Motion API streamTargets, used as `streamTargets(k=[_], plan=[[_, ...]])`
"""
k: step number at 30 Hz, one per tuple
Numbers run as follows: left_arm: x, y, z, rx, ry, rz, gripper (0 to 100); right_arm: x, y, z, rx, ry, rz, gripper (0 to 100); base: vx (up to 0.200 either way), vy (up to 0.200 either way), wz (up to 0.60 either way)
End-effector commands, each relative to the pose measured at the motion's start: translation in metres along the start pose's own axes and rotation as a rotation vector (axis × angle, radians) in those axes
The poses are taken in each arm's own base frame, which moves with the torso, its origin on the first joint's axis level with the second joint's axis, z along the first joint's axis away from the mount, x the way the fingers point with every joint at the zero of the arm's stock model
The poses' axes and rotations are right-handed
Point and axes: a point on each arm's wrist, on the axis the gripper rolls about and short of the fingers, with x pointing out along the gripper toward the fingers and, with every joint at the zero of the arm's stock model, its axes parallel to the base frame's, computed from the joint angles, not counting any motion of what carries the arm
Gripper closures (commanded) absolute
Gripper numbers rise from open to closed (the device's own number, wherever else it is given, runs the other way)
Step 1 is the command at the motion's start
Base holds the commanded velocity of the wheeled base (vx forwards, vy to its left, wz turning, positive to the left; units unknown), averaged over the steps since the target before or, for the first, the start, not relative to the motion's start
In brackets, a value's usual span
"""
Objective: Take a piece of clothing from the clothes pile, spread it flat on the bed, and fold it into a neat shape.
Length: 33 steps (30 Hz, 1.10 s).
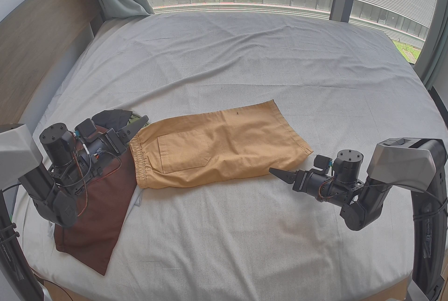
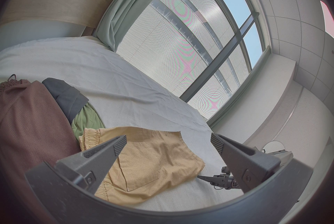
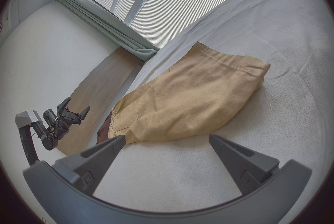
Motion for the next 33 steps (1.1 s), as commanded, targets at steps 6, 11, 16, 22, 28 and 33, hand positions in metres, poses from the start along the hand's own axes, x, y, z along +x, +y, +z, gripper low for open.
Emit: streamTargets(k=[6,11,16,22,28,33], plan=[[0.000,-0.001,0.003,0.004,-0.010,-0.001,0,0.017,-0.020,-0.011,0.015,0.017,-0.019,0,0.000,0.000,0.00],[-0.001,0.000,0.003,0.003,-0.009,0.001,0,0.027,-0.021,-0.007,0.017,0.023,-0.019,0,0.000,0.000,0.00],[0.000,0.000,0.002,0.003,-0.008,0.002,0,0.044,-0.023,-0.004,0.013,0.015,-0.024,0,0.000,0.000,0.00],[0.000,0.000,0.002,0.002,-0.006,0.001,0,0.068,-0.022,-0.005,0.013,0.008,-0.033,0,0.000,0.000,0.00],[0.000,0.000,0.002,0.001,-0.008,0.002,0,0.087,-0.007,-0.003,0.037,0.003,-0.003,0,0.000,0.000,0.00],[-0.001,0.000,0.003,0.003,-0.009,0.001,0,0.095,0.006,-0.004,0.057,0.006,0.028,0,0.000,0.000,0.00]])
